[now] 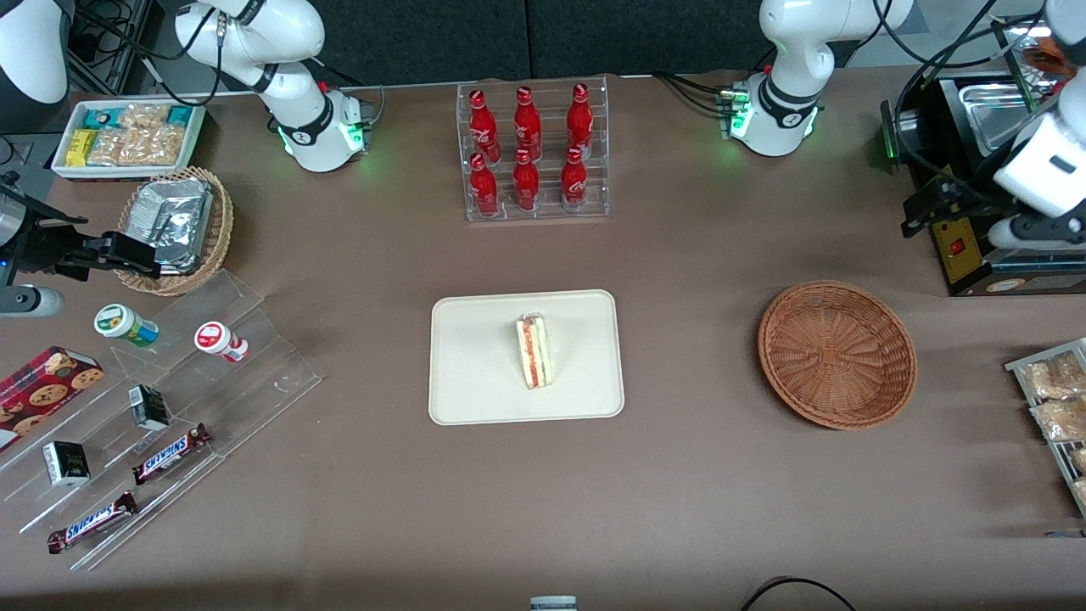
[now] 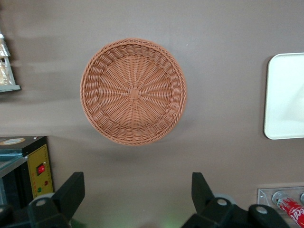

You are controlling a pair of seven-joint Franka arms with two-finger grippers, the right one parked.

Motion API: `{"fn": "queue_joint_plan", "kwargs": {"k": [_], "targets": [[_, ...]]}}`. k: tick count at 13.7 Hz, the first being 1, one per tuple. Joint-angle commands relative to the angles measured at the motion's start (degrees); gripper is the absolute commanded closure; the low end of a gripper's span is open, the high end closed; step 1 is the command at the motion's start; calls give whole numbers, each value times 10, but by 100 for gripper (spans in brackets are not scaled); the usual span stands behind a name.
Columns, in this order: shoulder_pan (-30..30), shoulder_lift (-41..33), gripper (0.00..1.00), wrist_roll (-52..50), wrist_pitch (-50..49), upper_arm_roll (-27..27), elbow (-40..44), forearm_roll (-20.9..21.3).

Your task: Place sandwich from basket to tray

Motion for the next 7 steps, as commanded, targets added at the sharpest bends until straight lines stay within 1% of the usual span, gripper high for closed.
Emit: {"fn": "queue_joint_plan", "kwargs": {"k": [1,3,5,7], "targets": [[3,7,0,-3,-17,-8,34,6],[3,21,0,-5,-23,-7,63,6],[1,39,0,-4,-53,-8,94,7],[1,41,0,-4,-58,-8,99,14]]}}
